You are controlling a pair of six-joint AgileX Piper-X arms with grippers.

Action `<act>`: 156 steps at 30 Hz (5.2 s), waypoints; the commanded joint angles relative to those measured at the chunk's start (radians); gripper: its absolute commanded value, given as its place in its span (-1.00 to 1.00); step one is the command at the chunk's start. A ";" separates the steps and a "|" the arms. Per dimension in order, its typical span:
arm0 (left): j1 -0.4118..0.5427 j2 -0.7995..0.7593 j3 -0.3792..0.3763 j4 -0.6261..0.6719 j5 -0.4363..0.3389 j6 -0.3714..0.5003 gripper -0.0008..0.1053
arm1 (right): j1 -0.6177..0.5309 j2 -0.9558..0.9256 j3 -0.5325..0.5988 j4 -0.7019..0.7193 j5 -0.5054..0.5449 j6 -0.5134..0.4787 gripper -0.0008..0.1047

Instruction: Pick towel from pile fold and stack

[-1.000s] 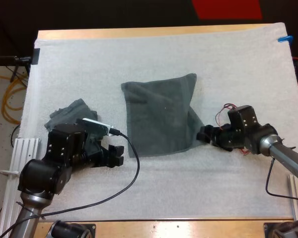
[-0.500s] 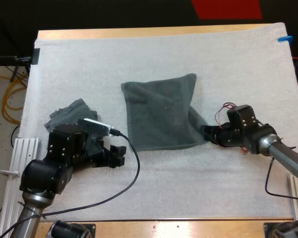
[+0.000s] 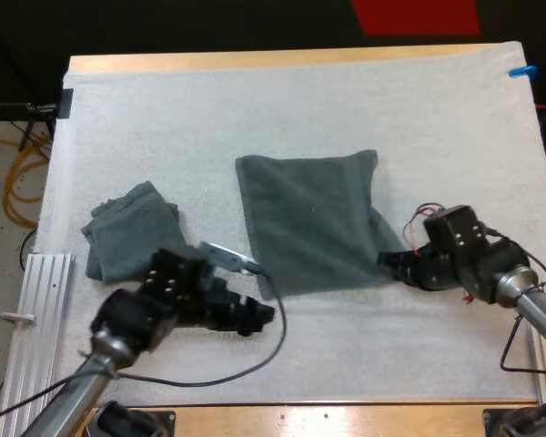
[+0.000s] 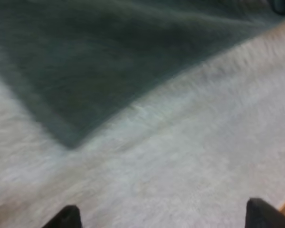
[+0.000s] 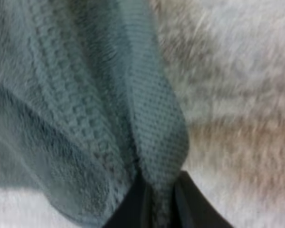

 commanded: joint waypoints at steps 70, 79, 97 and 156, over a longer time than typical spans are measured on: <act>-0.147 0.264 -0.250 0.286 -0.205 0.246 -0.98 | 0.263 -0.327 0.003 0.210 0.240 0.183 -0.99; 0.038 0.269 -0.181 0.046 -0.191 0.246 -0.98 | 0.236 -0.163 0.003 -0.067 0.298 0.197 -0.99; 0.211 0.623 -0.184 -0.217 -0.014 0.248 -0.98 | 0.041 0.110 0.003 -0.360 0.215 0.283 -0.99; 0.288 0.066 -0.356 0.128 -0.118 0.268 0.31 | -0.164 -0.147 -0.181 -0.117 -0.230 -0.253 -0.98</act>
